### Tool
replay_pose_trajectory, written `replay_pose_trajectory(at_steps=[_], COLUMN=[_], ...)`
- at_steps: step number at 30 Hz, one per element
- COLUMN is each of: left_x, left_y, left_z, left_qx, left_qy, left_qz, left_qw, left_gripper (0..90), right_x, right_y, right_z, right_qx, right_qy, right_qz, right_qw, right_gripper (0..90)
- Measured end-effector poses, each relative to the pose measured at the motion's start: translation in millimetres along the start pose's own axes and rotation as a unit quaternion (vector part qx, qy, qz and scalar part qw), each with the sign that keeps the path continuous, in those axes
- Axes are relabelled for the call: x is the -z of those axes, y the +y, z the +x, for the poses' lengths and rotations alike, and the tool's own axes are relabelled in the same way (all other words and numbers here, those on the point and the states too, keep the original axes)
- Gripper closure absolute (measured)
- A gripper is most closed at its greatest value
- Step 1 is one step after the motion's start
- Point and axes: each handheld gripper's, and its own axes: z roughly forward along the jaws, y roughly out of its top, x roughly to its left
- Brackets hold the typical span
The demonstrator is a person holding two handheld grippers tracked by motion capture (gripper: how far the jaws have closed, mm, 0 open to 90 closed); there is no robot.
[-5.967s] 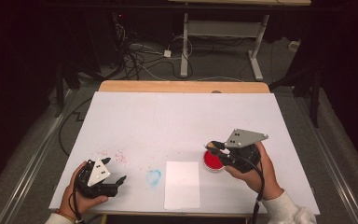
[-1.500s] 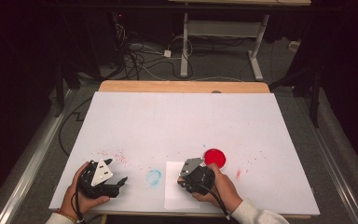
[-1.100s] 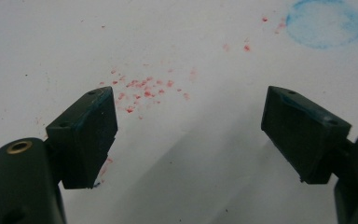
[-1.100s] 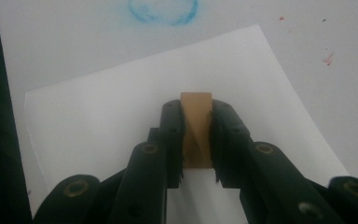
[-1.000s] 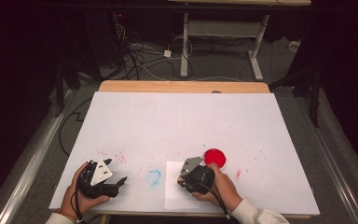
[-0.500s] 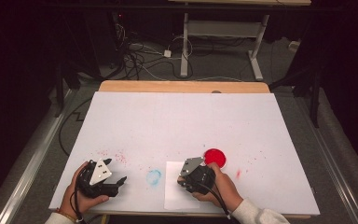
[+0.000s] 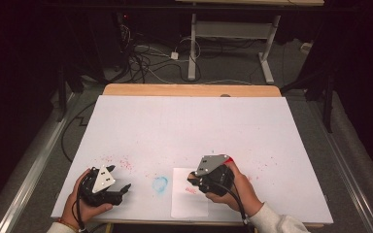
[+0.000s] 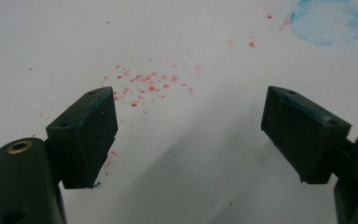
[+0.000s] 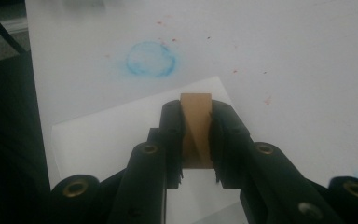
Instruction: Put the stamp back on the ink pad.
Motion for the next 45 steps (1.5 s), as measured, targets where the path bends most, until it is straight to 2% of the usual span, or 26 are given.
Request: replay_pose_trajectory(at_steps=[5, 7, 9, 10, 11, 12, 14, 15, 17, 19, 24, 35, 40, 45], left_x=[1.0, 2.0, 1.8, 2.0, 2.2, 2.6, 2.6, 2.6, 2.2, 1.5, 1.2, 1.5, 1.4, 0.9], left_y=[0.5, -0.1, -0.3, -0.7, -0.2, -0.4, 0.0, -0.4, -0.1, 0.8, 1.1, 0.8, 0.8, 1.1], left_z=[-0.2, -1.3, -1.0, -2.0, -1.5, -2.3, -1.3, -2.0, -1.9, -1.5, -1.7, -1.6, -1.3, -2.0], left_qx=[-0.010, -0.004, -0.009, -0.004, -0.010, -0.004, -0.010, -0.003, -0.004, -0.013, -0.014, -0.015, -0.015, -0.017], left_qy=[0.005, 0.004, 0.006, 0.004, 0.006, 0.004, 0.006, 0.004, 0.004, 0.005, 0.006, 0.005, 0.004, 0.003], left_qz=[-0.002, -0.001, -0.001, 0.002, -0.003, -0.001, -0.005, -0.001, 0.001, -0.001, 0.000, 0.000, 0.001, 0.003], left_qw=[0.9999, 1.0000, 0.9999, 1.0000, 0.9999, 1.0000, 0.9999, 1.0000, 1.0000, 0.9999, 0.9999, 0.9999, 0.9999, 0.9998], left_gripper=[17.7, 17.7, 17.7, 17.7, 17.7, 17.7, 17.7, 17.7, 17.7, 17.7, 17.7, 17.7, 17.7, 17.7], right_x=[11.8, 15.6, 19.4, 21.4, 23.5, 25.3, 29.0, 30.5, 33.6, 35.1, 36.3, 30.6, 26.0, 19.9], right_y=[-0.8, -1.8, -2.4, -2.5, -2.7, -3.1, -4.2, -5.0, -7.1, -9.7, -16.2, -26.8, -33.1, -38.6], right_z=[-9.3, -13.5, -16.8, -18.3, -19.9, -21.8, -25.9, -28.3, -32.6, -36.3, -44.8, -56.6, -62.8, -66.3], right_qx=[-0.012, -0.014, -0.021, -0.023, -0.027, -0.028, -0.032, -0.034, -0.040, -0.045, -0.054, -0.076, -0.087, -0.090], right_qy=[-0.015, -0.021, -0.027, -0.030, -0.033, -0.035, -0.045, -0.047, -0.057, -0.065, -0.077, -0.089, -0.086, -0.089], right_qz=[-0.014, -0.017, -0.020, -0.021, -0.023, -0.024, -0.026, -0.027, -0.026, -0.022, -0.012, 0.014, 0.026, 0.046], right_qw=[0.9997, 0.9995, 0.9992, 0.9990, 0.9988, 0.9987, 0.9981, 0.9979, 0.9972, 0.9966, 0.9955, 0.9930, 0.9921, 0.9908], right_gripper=[76.0, 76.0, 76.0, 76.0, 76.0, 76.0, 76.0, 76.0, 76.0, 76.0, 75.9, 75.8, 75.8, 75.7])
